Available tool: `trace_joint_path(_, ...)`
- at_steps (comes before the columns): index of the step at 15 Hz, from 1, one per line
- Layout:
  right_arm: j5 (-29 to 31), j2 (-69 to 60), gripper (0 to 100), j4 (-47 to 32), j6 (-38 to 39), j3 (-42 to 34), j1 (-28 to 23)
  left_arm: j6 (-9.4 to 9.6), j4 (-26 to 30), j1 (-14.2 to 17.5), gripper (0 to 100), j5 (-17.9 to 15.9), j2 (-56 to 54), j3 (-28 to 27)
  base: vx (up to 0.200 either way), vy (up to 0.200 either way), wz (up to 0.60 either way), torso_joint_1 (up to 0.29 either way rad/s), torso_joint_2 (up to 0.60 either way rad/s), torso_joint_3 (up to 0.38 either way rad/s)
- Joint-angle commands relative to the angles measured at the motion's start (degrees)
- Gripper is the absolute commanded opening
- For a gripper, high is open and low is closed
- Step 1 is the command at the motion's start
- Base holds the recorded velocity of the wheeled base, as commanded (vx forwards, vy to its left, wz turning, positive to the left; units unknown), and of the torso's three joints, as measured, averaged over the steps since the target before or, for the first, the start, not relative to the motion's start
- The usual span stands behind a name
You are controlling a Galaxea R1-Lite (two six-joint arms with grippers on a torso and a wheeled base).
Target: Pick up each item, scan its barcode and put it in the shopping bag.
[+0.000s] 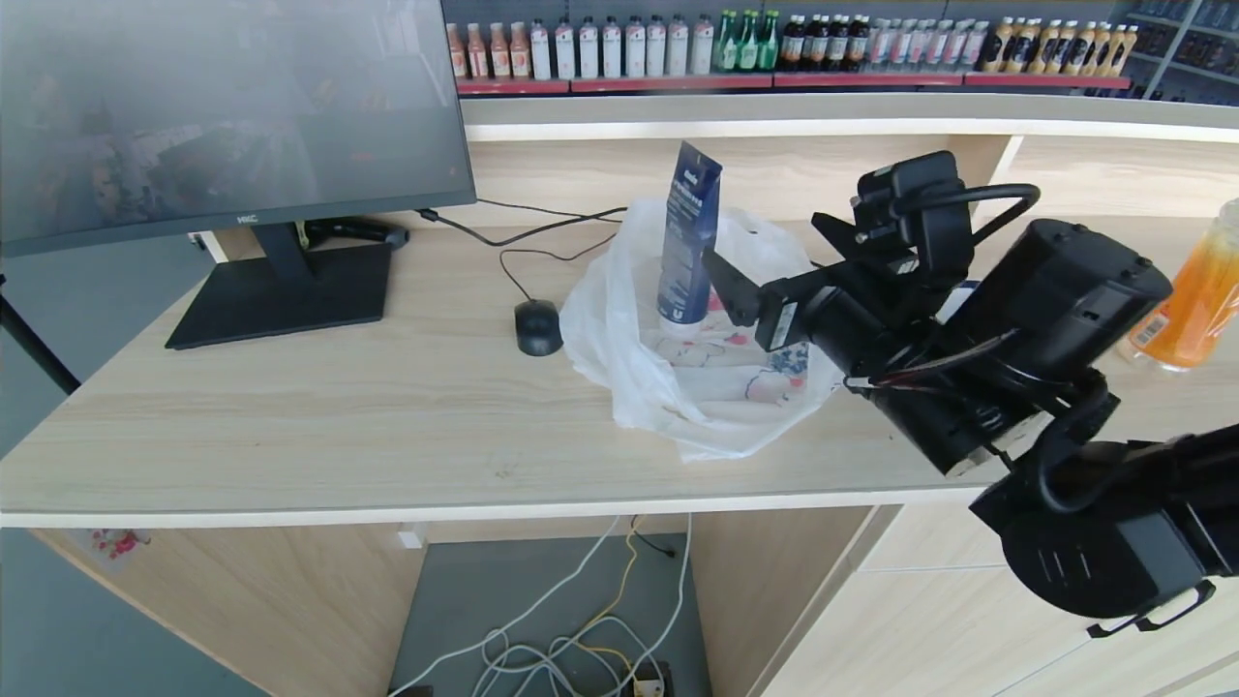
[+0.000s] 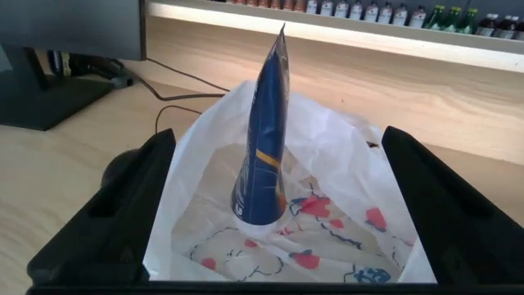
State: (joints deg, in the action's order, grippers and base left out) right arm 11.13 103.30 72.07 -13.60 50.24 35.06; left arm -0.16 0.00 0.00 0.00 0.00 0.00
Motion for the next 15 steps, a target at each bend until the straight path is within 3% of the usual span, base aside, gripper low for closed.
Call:
trace_joint_path(1, -0.85, -12.51, 100, 2.37, -0.19, -10.69, 2.12, -0.02, 0.00, 0.00, 100, 0.00, 0.00, 0.00, 0.000, 0.000, 0.00, 0.000, 0.00, 0.000)
trace_joint_path(4, -1.11, -17.79, 100, 2.37, 1.92, -15.70, 6.34, 0.42, 0.09, 0.00, 100, 0.00, 0.00, 0.00, 0.000, 0.000, 0.00, 0.000, 0.00, 0.000)
trace_joint_path(5, -0.93, -17.79, 100, 3.08, 1.92, -16.14, 6.25, 1.48, 0.09, 0.00, 100, -0.09, 0.00, 0.00, 0.000, 0.000, 0.00, 0.000, 0.00, 0.000)
trace_joint_path(8, -0.67, -12.78, 100, 4.66, 2.00, -9.37, 3.61, 0.69, 0.09, 0.00, 100, -0.09, 0.00, 0.00, 0.000, 0.000, 0.00, 0.000, 0.00, 0.000)
trace_joint_path(9, -1.90, -11.55, 100, 4.39, 2.88, -7.96, 3.00, 0.69, 0.09, 0.00, 100, -0.09, 0.00, 0.00, 0.000, 0.000, 0.00, 0.000, 0.00, 0.000)
trace_joint_path(11, -10.34, -11.81, 100, 6.24, 6.13, -9.90, 4.93, 0.69, 0.09, 0.00, 100, 0.00, 0.00, 0.00, 0.000, 0.000, 0.00, 0.000, 0.00, 0.000)
trace_joint_path(12, -9.99, -12.51, 100, 8.26, 4.99, -13.94, 4.67, 0.77, 0.09, 0.00, 100, -0.09, 0.00, 0.00, 0.000, 0.000, 0.00, 0.000, 0.00, 0.000)
trace_joint_path(15, -3.92, -11.37, 100, 8.96, 4.29, -12.09, 1.68, 0.77, 0.09, 0.00, 100, -0.09, 0.00, 0.00, 0.000, 0.000, 0.00, 0.000, 0.00, 0.000)
